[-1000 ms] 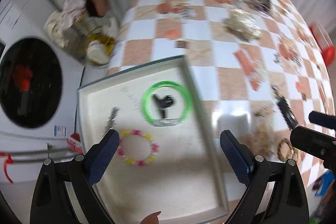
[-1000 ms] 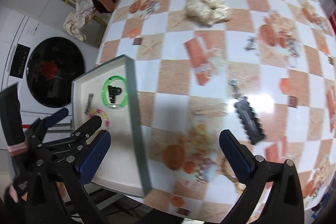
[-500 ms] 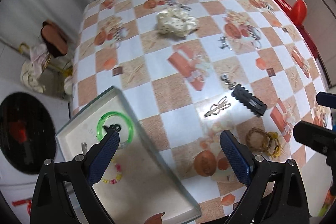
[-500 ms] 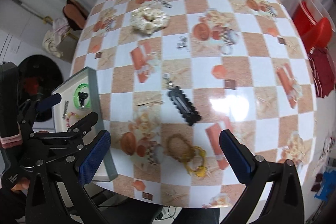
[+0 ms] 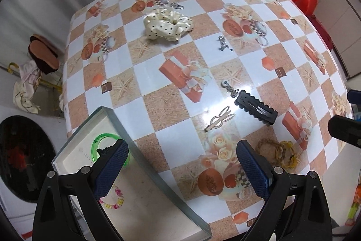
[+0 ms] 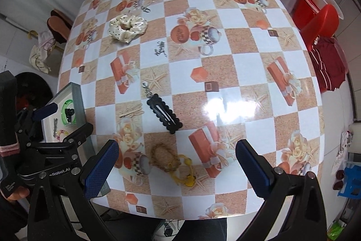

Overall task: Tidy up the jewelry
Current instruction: 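Move both tools away from the tray back over the remaining jewelry, then lower the left tool toward the silver bunny-ear clip while the right tool approaches the black snap clip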

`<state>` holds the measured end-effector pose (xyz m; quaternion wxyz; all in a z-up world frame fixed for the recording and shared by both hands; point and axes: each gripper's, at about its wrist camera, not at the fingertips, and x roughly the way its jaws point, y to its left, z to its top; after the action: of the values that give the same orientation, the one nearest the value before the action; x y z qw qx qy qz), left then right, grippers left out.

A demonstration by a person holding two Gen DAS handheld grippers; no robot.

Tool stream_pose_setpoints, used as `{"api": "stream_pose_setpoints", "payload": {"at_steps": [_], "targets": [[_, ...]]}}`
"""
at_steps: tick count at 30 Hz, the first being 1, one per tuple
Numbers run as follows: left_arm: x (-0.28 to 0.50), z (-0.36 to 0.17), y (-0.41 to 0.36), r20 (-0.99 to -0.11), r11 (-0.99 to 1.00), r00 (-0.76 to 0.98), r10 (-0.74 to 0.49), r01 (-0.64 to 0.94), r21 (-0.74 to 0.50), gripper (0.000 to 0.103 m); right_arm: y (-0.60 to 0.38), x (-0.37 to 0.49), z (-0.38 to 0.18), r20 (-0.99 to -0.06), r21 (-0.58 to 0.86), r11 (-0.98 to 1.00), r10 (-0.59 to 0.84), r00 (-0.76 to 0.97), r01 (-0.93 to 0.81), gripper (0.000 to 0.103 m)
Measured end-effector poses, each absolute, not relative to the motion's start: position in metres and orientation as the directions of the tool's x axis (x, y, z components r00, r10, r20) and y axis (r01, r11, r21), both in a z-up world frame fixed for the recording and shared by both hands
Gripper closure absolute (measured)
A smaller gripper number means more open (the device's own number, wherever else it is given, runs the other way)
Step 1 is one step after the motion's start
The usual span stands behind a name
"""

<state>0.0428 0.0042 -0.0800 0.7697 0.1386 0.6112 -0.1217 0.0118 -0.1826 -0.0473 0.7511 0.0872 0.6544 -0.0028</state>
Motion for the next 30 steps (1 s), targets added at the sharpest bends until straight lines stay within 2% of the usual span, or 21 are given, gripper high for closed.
{"api": "stream_pose_setpoints", "payload": {"at_steps": [15, 30], "targets": [[0.035, -0.086, 0.006, -0.978, 0.929, 0.208, -0.031, 0.367, 0.049, 0.003, -0.186, 0.009, -0.067, -0.991, 0.114, 0.985, 0.103, 0.09, 0.13, 0.0], [0.037, -0.092, 0.01, -0.969, 0.938, 0.244, -0.033, 0.342, 0.054, 0.003, -0.22, -0.001, -0.095, -0.986, 0.165, 0.96, 0.152, 0.074, 0.227, 0.0]]}}
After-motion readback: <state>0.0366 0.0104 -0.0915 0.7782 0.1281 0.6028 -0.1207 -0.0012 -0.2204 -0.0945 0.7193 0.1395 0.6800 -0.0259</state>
